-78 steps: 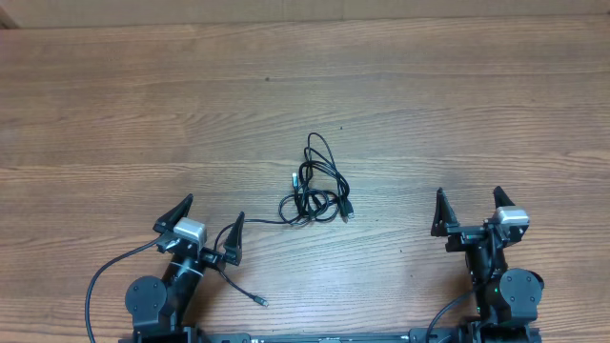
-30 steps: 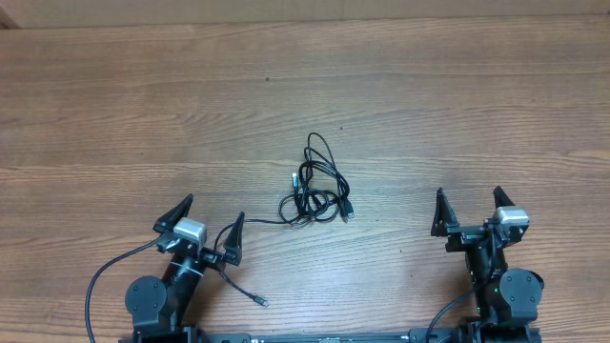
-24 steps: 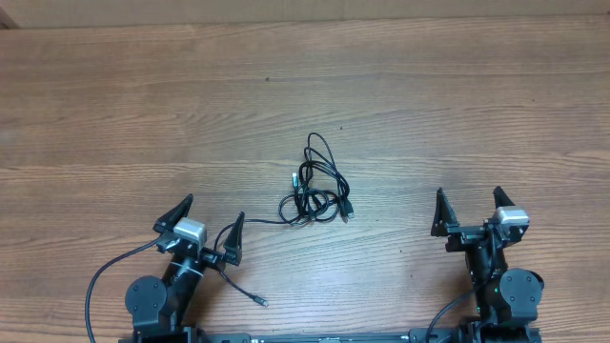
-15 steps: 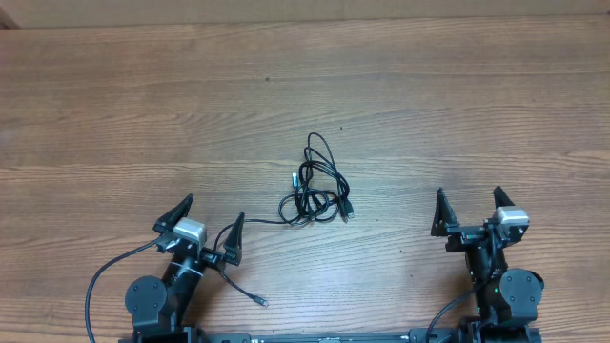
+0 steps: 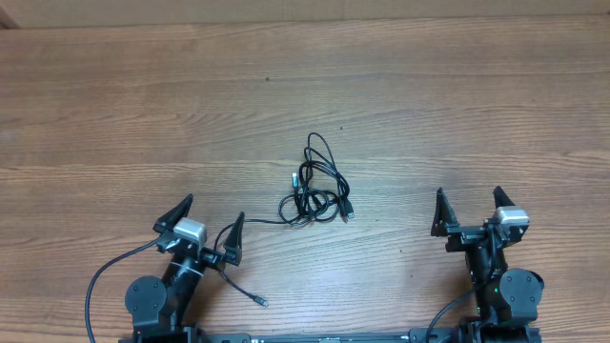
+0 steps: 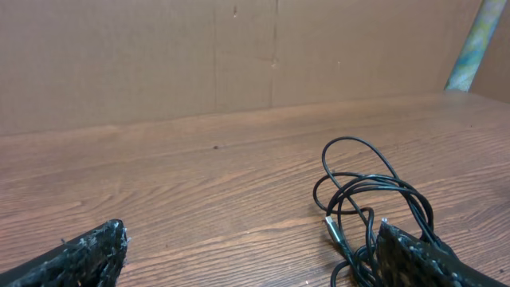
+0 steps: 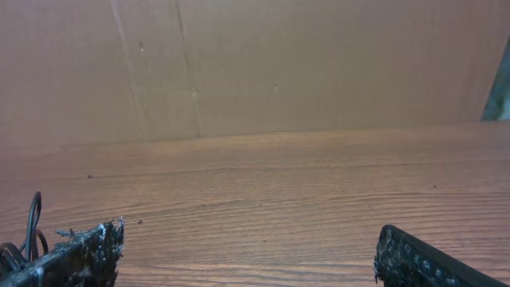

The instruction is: Untangle cables

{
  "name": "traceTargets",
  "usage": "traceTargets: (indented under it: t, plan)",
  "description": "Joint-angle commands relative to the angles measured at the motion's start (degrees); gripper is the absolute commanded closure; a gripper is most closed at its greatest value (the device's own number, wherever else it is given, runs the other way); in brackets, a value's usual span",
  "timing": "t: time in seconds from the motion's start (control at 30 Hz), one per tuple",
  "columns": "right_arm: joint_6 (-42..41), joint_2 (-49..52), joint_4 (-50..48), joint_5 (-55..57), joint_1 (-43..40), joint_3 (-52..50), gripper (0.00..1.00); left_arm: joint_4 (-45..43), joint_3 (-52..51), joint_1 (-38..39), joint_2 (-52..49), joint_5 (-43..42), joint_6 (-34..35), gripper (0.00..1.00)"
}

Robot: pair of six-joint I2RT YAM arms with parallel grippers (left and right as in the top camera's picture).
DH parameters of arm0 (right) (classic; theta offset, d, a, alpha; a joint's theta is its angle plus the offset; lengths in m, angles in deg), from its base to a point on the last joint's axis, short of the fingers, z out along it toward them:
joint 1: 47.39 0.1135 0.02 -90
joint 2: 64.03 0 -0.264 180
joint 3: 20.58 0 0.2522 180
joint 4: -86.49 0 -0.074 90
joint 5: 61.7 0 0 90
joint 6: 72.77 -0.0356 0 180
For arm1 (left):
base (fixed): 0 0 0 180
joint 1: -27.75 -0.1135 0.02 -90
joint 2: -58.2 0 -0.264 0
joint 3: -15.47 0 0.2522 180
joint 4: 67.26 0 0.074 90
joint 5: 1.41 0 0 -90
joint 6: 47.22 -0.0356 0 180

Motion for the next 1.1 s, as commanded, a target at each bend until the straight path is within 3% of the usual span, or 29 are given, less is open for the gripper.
traceTargets:
  t: [0.0, 0.83, 1.07]
  plan:
    - [-0.2, -0.3, -0.2, 0.3, -0.4, -0.6, 0.0, -0.2, -0.2, 0.1, -0.2, 0.6, -1.1, 0.01]
    - [-0.2, -0.3, -0.2, 0.3, -0.4, -0.6, 0.0, -0.1, 0.8, 0.1, -0.2, -2.1, 0.9, 0.01]
    - [-0.2, -0.3, -0.2, 0.3, -0.4, -0.6, 0.0, 8.0, 7.5, 0.1, -0.2, -2.8, 2.7, 0.0]
